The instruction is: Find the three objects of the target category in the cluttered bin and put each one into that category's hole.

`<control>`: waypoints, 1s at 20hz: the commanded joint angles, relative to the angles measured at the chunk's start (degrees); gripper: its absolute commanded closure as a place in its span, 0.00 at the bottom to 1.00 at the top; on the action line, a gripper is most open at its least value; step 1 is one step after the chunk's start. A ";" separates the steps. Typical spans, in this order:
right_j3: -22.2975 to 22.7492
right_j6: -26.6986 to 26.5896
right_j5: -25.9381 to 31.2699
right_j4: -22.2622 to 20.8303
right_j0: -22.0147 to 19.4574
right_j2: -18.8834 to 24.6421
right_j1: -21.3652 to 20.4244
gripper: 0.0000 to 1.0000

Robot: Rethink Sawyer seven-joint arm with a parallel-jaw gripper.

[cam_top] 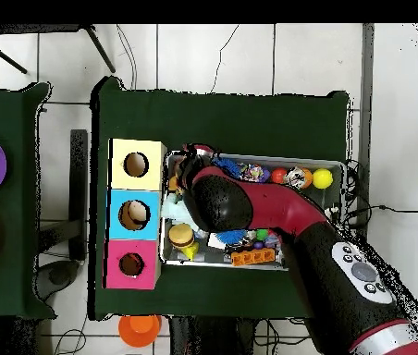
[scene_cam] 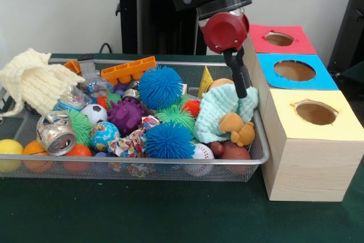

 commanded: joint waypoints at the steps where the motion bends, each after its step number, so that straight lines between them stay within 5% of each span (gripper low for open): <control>1: -3.97 11.81 -2.07 -3.01 0.37 -4.25 2.14 0.00; 20: -5.99 12.46 -2.86 -3.70 6.11 -11.30 6.62 0.00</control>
